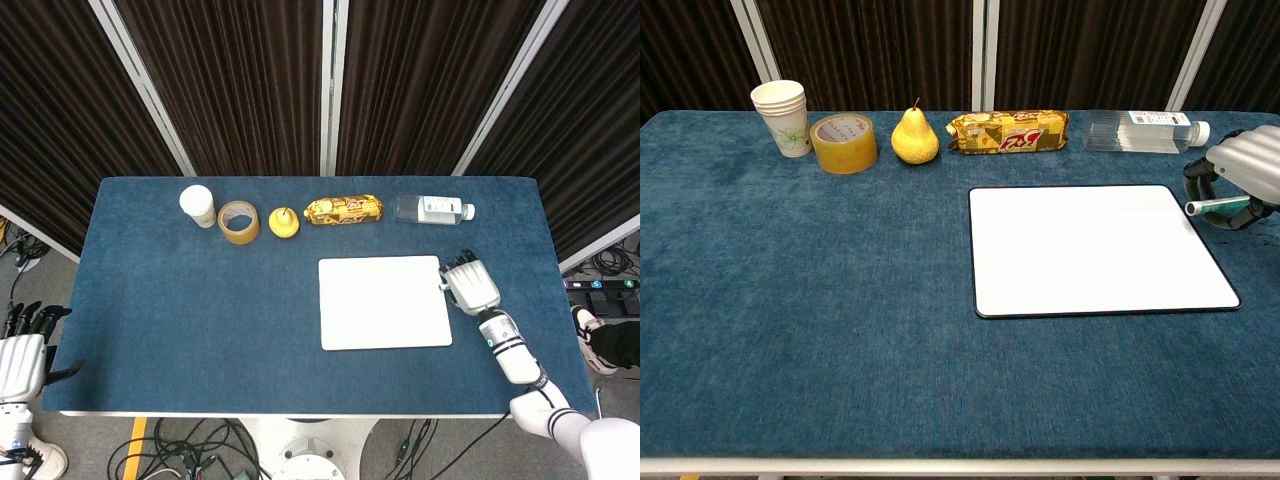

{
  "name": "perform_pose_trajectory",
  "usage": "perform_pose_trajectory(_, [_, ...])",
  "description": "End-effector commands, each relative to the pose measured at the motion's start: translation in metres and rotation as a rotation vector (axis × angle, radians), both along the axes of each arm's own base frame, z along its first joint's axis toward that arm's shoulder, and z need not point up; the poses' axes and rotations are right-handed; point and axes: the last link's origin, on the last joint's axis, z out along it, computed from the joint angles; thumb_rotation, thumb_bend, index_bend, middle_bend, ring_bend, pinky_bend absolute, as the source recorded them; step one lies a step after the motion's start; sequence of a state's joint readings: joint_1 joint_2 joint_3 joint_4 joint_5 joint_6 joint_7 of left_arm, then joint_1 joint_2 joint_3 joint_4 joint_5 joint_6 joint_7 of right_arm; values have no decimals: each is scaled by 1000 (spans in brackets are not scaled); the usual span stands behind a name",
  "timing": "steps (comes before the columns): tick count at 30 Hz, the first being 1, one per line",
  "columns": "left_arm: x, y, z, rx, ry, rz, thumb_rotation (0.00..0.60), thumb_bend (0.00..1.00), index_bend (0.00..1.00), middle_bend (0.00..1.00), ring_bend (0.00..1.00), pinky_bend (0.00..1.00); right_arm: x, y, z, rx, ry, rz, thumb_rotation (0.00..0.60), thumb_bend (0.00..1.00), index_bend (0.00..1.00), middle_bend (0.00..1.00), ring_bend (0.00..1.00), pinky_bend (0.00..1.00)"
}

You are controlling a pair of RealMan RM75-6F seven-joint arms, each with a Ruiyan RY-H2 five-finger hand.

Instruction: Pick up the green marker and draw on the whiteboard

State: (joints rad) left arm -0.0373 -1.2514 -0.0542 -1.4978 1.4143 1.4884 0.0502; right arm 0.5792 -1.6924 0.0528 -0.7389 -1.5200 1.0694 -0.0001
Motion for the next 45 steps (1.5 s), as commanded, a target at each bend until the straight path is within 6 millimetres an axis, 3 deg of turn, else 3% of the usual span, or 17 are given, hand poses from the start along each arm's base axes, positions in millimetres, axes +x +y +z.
perform_pose_trajectory(1, [1, 0, 1, 1, -3, -4, 600, 0, 251, 212, 93, 72, 59, 6, 16, 60, -346, 53, 600, 362, 782, 594, 396, 261])
perform_pose_trajectory(3, [1, 0, 2, 3, -5, -6, 600, 0, 251, 212, 93, 72, 87, 10, 15, 128, -517, 24, 600, 372, 795, 602, 407, 287])
perform_pose_trajectory(7, [0, -3, 2, 6, -13, -3, 600, 0, 251, 211, 93, 72, 122, 11, -2, 243, -812, -90, 600, 399, 824, 604, 412, 309])
perform_pose_trajectory(11, [-1, -5, 3, 6, -16, 0, 600, 0, 251, 212, 93, 72, 140, 4, -22, 288, -1018, -173, 600, 402, 828, 604, 418, 323])
perform_pose_trajectory(16, [-2, -6, 4, 5, -26, 2, 600, 0, 251, 212, 93, 72, 149, -1, -50, 301, -1195, -262, 600, 404, 829, 604, 420, 348])
perform_pose_trajectory(22, [-6, -7, 2, 2, -39, 10, 600, 0, 251, 212, 93, 72, 147, 2, -83, 326, -1303, -353, 600, 412, 825, 604, 420, 369])
perform_pose_trajectory(33, [-11, -7, 0, -1, -50, 17, 600, 0, 251, 212, 93, 72, 141, 5, -112, 325, -1371, -394, 600, 422, 825, 604, 420, 378])
perform_pose_trajectory(39, [-12, -8, -1, -1, -55, 16, 600, 0, 251, 212, 94, 72, 119, 3, -101, 271, -1346, -388, 600, 462, 824, 604, 420, 379])
perform_pose_trajectory(45, [-13, -7, -2, 0, -57, 8, 600, 0, 251, 212, 93, 72, 92, 5, -67, 191, -1345, -378, 600, 469, 824, 604, 418, 379])
